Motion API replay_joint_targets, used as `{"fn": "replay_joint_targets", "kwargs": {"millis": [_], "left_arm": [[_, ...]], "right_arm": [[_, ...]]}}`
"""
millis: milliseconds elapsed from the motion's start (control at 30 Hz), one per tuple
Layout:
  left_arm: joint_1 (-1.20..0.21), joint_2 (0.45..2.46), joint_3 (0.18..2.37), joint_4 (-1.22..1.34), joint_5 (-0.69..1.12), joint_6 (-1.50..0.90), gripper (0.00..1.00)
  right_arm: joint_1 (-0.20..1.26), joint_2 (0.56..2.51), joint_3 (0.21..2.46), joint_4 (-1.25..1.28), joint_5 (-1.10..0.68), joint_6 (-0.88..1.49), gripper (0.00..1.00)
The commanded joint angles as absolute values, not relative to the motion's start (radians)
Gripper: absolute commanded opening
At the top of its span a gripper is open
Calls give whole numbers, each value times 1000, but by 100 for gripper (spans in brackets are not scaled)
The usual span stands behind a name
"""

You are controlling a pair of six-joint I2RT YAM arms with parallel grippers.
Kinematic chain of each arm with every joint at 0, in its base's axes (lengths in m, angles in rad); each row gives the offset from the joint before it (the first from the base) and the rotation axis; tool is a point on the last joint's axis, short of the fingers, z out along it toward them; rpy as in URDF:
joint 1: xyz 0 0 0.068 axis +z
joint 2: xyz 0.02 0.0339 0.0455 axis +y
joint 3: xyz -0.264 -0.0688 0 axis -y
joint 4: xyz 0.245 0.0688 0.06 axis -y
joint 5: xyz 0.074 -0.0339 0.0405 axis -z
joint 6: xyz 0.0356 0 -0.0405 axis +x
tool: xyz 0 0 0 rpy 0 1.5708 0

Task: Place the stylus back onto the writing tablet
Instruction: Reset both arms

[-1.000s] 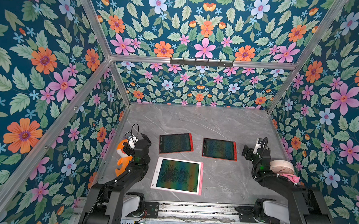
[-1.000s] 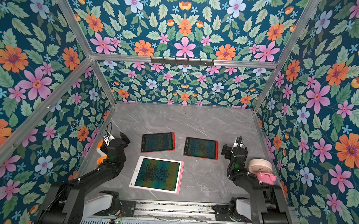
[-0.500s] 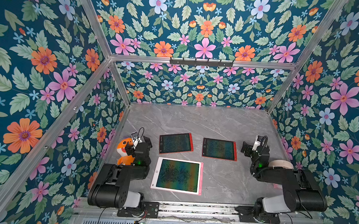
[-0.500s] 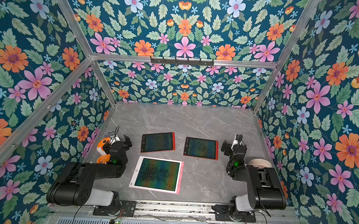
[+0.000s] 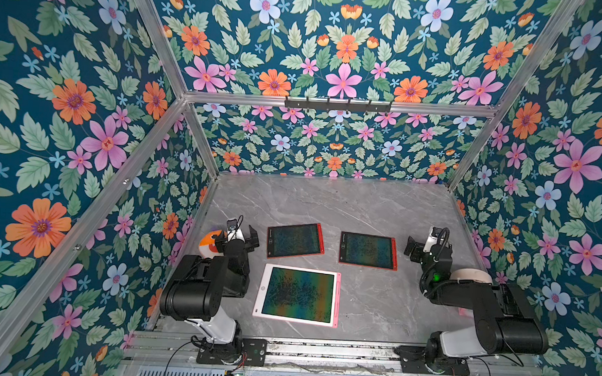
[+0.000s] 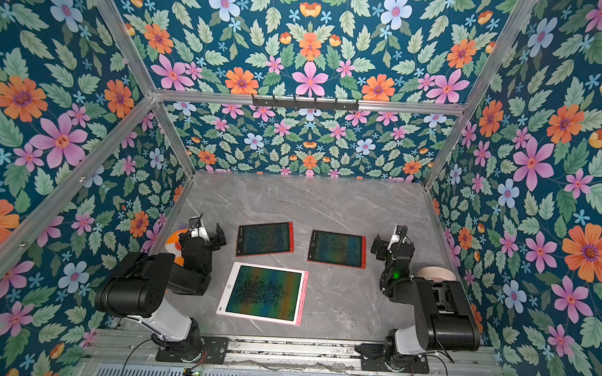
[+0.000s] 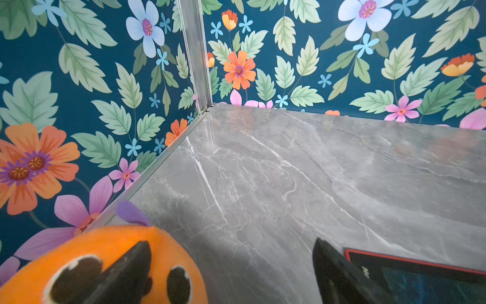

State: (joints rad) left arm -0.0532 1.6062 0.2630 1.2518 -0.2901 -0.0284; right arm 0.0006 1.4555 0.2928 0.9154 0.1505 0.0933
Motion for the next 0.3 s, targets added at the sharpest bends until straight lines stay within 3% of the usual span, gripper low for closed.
{"fn": "replay_joint_targets", "kwargs": {"millis": [0, 267], "left_arm": [[-52, 1604, 268, 1254, -270, -33, 100], [-61, 1606, 268, 1264, -287, -25, 100]], "right_arm": [[2, 1456, 294, 947, 157, 76, 99], [-2, 1454, 298, 938, 149, 80, 99]]}}
